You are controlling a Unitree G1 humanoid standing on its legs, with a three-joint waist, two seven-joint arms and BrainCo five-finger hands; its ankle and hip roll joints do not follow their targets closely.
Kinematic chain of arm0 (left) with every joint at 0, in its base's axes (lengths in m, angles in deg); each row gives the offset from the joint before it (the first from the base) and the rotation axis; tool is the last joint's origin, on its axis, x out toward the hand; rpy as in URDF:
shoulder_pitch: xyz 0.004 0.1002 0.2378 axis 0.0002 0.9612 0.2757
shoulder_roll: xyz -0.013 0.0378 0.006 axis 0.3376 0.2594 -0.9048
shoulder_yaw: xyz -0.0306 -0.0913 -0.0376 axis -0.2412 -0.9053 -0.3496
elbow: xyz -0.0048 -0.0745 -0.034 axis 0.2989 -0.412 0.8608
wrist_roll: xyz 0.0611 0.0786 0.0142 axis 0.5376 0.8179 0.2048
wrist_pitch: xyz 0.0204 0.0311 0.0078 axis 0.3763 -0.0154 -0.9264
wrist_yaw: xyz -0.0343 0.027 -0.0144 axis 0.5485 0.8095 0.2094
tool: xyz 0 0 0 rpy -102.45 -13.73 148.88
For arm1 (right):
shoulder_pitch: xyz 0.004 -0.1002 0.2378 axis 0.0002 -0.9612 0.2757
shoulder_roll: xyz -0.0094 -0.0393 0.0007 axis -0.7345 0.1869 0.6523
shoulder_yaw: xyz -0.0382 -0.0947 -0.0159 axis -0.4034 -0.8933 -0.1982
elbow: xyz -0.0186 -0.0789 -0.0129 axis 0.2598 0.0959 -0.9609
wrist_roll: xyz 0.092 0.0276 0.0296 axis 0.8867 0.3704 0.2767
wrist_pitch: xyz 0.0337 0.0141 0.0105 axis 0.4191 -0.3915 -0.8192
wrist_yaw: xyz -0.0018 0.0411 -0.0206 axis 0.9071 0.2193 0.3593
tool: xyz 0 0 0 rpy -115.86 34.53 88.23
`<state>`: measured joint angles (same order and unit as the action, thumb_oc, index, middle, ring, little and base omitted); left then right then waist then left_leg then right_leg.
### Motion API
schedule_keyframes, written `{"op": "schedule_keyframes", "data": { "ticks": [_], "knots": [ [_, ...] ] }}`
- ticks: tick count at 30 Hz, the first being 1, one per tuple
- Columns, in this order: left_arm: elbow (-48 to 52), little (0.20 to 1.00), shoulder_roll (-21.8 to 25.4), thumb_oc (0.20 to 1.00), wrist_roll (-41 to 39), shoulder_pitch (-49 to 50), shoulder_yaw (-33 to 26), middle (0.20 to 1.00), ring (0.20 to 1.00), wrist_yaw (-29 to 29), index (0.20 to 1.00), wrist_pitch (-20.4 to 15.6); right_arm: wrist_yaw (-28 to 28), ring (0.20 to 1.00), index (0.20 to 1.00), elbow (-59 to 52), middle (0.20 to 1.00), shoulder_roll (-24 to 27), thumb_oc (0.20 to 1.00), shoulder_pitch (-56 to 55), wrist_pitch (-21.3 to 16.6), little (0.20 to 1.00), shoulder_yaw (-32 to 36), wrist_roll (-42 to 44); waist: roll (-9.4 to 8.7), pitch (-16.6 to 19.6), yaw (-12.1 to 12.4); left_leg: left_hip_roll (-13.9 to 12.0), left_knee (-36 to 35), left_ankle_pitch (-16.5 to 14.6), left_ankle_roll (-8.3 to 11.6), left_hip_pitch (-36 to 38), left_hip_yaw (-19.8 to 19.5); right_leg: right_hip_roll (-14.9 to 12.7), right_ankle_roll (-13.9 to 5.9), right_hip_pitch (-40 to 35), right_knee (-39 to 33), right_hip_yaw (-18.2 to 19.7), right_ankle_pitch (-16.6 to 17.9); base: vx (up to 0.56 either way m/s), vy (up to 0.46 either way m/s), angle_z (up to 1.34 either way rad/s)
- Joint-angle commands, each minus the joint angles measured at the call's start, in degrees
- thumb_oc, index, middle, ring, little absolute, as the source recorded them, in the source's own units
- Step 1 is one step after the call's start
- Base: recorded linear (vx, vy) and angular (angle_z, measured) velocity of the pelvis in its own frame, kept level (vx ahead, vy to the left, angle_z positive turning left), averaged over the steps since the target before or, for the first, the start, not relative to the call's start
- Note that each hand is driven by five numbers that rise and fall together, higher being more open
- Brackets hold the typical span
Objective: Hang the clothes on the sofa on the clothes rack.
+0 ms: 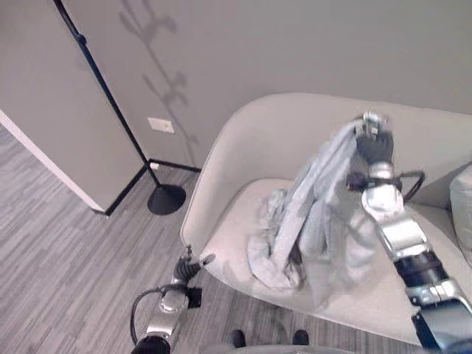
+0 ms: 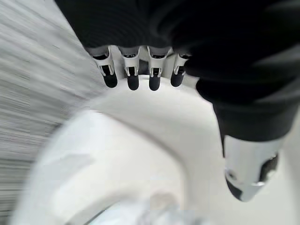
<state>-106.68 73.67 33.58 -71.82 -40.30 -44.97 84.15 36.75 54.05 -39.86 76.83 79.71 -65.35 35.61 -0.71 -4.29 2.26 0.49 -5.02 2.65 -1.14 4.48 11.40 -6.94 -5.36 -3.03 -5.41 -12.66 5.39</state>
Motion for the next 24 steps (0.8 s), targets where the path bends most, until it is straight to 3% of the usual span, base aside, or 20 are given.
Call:
{"op": "schedule_keyframes", "data": {
  "ticks": [1,7,11,13,19,22,23,24],
  "knots": [
    [3.98,1.000,4.65,1.000,0.92,-4.25,2.17,1.000,1.000,-1.41,1.000,-2.94,0.75,0.200,0.200,-1.50,0.200,4.37,0.200,13.94,-4.36,0.200,-1.33,2.48,-2.60,4.36,1.41,-3.44,0.02,-1.08,3.01,-0.36,-3.00,-3.51,-2.77,-4.23,3.24,0.22,-4.95,0.03,-0.018,-0.11],
    [7.53,1.000,7.88,1.000,8.27,-11.52,3.55,1.000,1.000,-4.25,1.000,-4.46,0.08,0.200,0.200,2.61,0.200,6.10,0.200,29.64,-5.01,0.200,-6.60,3.84,-3.58,6.08,0.89,-4.03,0.02,-1.23,3.47,0.75,-2.54,-2.99,-2.49,-4.88,2.81,0.80,-4.94,0.00,-0.014,-0.07],
    [4.42,1.000,8.60,1.000,13.99,-17.49,7.90,1.000,1.000,-6.17,1.000,-5.51,0.96,0.200,0.200,8.67,0.200,3.94,0.200,41.31,-6.51,0.200,-10.53,5.46,-4.09,7.06,0.10,-4.36,0.02,-1.39,3.78,1.32,-2.09,-2.60,-2.35,-4.99,2.31,1.54,-4.65,0.00,-0.008,-0.09],
    [1.14,1.000,6.85,1.000,13.38,-19.83,11.08,1.000,1.000,-5.68,1.000,-6.01,1.46,0.200,0.200,12.26,0.200,2.10,0.200,47.29,-7.65,0.200,-12.64,8.37,-4.31,7.51,-0.73,-4.60,0.02,-1.45,3.88,1.57,-1.67,-2.41,-2.30,-4.85,1.76,2.10,-4.13,-0.01,-0.010,-0.09],
    [-6.11,1.000,1.73,1.000,13.05,-24.68,18.45,1.000,1.000,-4.36,1.000,-6.22,1.05,0.200,0.200,14.43,0.200,-0.66,0.200,51.26,-10.43,0.200,-15.20,14.22,-4.36,7.65,-2.41,-4.88,0.02,-1.61,4.02,2.03,-1.07,-2.06,-2.11,-4.67,1.74,3.01,-3.89,0.00,-0.006,-0.09],
    [-14.90,1.000,-4.90,1.000,13.96,-30.20,25.74,1.000,1.000,-3.09,1.000,-5.44,0.67,0.200,0.200,12.95,0.200,-2.01,0.200,52.09,-12.21,0.200,-16.88,18.18,-4.52,7.69,-4.65,-4.90,0.02,-1.86,4.07,2.47,-0.63,-1.92,-2.14,-4.63,1.91,3.70,-3.87,0.01,-0.020,-0.09],
    [-15.25,1.000,-5.15,1.000,13.96,-30.42,25.79,1.000,1.000,-3.15,1.000,-5.61,0.64,0.200,0.200,12.98,0.200,-1.88,0.200,52.14,-12.25,0.200,-16.95,18.24,-4.46,7.64,-4.56,-4.90,0.02,-1.87,4.07,2.47,-0.65,-1.93,-2.14,-4.63,1.93,3.69,-3.89,0.02,-0.014,-0.15],
    [-20.48,1.000,-8.93,1.000,14.70,-32.62,28.81,1.000,1.000,-2.70,1.000,-4.73,0.48,0.200,0.200,11.55,0.200,-2.30,0.200,52.57,-12.90,0.200,-17.69,20.11,-4.50,7.73,-5.96,-4.86,0.02,-2.05,4.10,2.75,-0.33,-1.94,-2.14,-4.61,2.02,4.15,-3.86,0.02,-0.006,-0.14]
  ]
}}
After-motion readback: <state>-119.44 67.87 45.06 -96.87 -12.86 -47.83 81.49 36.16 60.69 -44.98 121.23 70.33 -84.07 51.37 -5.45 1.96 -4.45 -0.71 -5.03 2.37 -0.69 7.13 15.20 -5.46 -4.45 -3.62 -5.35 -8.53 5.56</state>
